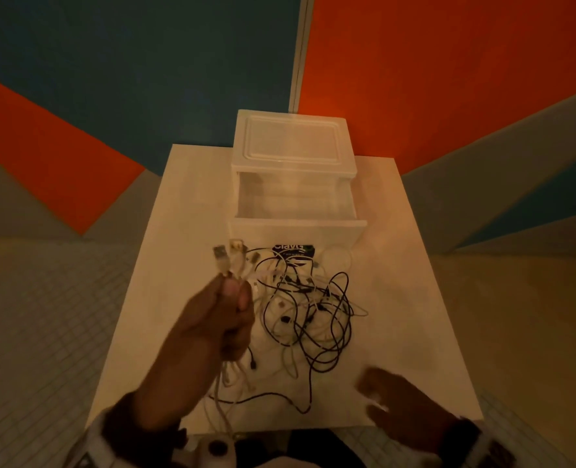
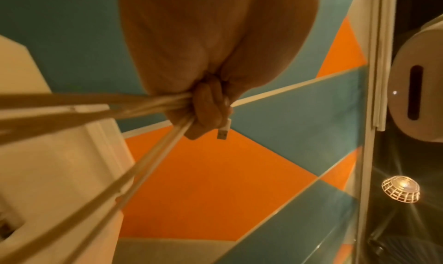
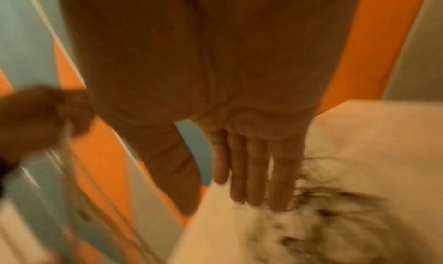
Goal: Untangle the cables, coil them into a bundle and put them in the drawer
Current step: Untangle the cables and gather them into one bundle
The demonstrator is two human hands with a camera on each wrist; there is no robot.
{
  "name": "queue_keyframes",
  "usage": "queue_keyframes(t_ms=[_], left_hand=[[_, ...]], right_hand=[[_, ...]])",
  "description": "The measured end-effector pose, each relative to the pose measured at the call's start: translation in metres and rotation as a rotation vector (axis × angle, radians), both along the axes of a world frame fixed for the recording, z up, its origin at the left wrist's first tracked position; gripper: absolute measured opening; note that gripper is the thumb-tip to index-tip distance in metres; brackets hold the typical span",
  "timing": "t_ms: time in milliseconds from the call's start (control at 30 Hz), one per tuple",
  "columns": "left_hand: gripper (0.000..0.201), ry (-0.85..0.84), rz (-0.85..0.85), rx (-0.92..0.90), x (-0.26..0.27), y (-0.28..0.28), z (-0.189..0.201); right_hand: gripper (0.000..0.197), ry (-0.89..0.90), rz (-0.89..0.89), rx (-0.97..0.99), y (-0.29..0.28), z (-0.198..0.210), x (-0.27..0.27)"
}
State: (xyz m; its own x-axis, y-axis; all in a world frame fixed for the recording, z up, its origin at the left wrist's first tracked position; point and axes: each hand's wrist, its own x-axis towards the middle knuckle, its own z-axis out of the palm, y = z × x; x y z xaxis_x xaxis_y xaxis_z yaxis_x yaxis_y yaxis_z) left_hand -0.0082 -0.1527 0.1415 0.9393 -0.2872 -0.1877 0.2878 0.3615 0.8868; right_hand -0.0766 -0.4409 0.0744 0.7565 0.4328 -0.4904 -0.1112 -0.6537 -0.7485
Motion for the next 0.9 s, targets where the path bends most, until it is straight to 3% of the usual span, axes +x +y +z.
queue_keyframes(t_ms=[100,167,267,300,367,467,533,567,667,767,900], left_hand=[[0.028,0.021,-0.065,0.016,-0.006,-0.008,-0.014],[0.028,0.006,-0.038,0.061,-0.003,-0.004,-0.027],[0.031,0.063,0.060,0.106,0.003,0.015,-0.049],[0.030,0.118,0.110,0.094,0.003,0.024,-0.055],[0.028,0.173,0.188,0.069,0.000,0.043,-0.065],[0.031,0.180,0.240,0.105,-0.010,0.065,-0.073],[0.035,0.187,0.263,0.083,-0.016,0.076,-0.076],[0.036,0.185,0.269,0.076,-0.017,0.080,-0.078],[0.035,0.187,0.275,0.112,-0.018,0.079,-0.080],[0.027,0.191,0.252,0.140,-0.017,0.068,-0.078],[0.025,0.200,0.259,0.121,-0.011,0.061,-0.076]], right_hand=[[0.062,0.004,0.106,0.186,0.075,0.011,0.034],[0.056,0.132,0.339,0.195,0.116,-0.008,0.037],[0.050,0.225,0.711,-0.125,0.138,-0.030,0.037],[0.050,0.207,0.748,-0.187,0.141,-0.035,0.036],[0.052,0.188,0.584,-0.235,0.130,-0.050,0.041],[0.023,-0.057,-0.002,-0.184,0.105,-0.071,0.059],[0.017,-0.198,-0.313,-0.282,0.091,-0.095,0.071],[0.018,-0.194,-0.347,-0.378,0.087,-0.107,0.078],[0.037,-0.083,-0.194,-0.662,0.086,-0.142,0.091],[0.038,-0.075,-0.080,-0.744,0.089,-0.161,0.098],[0.030,-0.140,-0.147,-0.714,0.077,-0.124,0.121]])
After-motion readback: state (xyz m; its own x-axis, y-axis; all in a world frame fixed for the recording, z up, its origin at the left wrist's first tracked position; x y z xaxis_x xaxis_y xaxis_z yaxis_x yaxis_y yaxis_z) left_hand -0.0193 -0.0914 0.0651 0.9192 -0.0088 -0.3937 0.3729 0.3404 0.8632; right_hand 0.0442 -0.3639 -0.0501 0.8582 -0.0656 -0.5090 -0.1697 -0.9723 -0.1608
